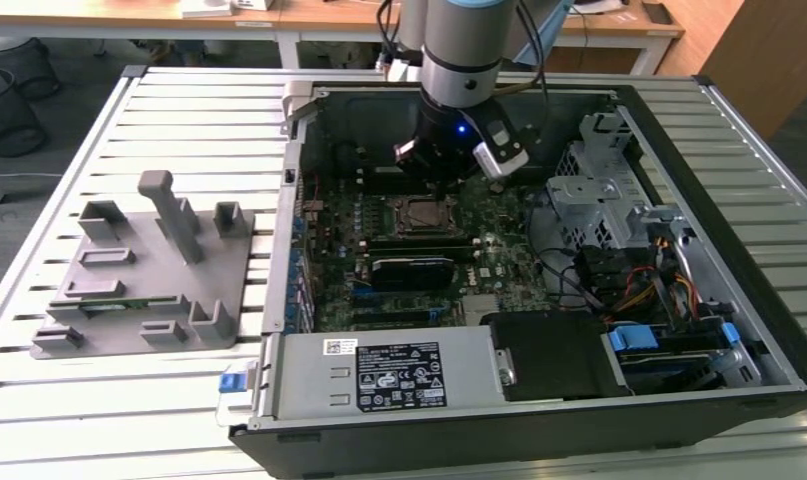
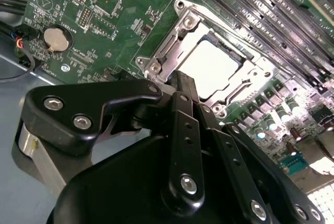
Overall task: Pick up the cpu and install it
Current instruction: 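Install the second cpu locking lever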
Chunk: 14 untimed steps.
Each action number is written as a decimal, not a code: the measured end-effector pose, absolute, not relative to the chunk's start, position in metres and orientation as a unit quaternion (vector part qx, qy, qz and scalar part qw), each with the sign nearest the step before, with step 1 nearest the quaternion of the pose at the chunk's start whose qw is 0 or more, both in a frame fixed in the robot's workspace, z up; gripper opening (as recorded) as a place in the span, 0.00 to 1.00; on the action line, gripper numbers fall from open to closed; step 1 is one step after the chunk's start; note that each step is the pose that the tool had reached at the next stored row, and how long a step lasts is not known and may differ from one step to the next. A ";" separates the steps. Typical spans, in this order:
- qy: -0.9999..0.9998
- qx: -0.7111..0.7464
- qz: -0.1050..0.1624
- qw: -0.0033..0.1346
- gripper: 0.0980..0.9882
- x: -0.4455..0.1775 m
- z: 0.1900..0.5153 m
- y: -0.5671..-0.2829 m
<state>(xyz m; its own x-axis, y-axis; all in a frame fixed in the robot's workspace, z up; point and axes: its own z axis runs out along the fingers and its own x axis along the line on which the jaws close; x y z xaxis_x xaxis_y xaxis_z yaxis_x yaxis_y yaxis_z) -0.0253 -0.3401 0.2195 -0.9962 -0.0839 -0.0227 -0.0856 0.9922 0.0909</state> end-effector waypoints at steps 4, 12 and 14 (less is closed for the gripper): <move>0.998 -0.042 0.046 0.009 0.01 -0.025 0.219 -0.342; 0.998 -0.043 0.046 0.009 0.01 -0.025 0.219 -0.343; 0.998 -0.042 0.046 0.009 0.01 -0.025 0.219 -0.344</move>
<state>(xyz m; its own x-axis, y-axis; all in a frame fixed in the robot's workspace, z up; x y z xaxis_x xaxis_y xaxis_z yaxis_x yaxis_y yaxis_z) -0.0253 -0.3439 0.2195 -0.9962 -0.0839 -0.0227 -0.0856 0.9922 0.0909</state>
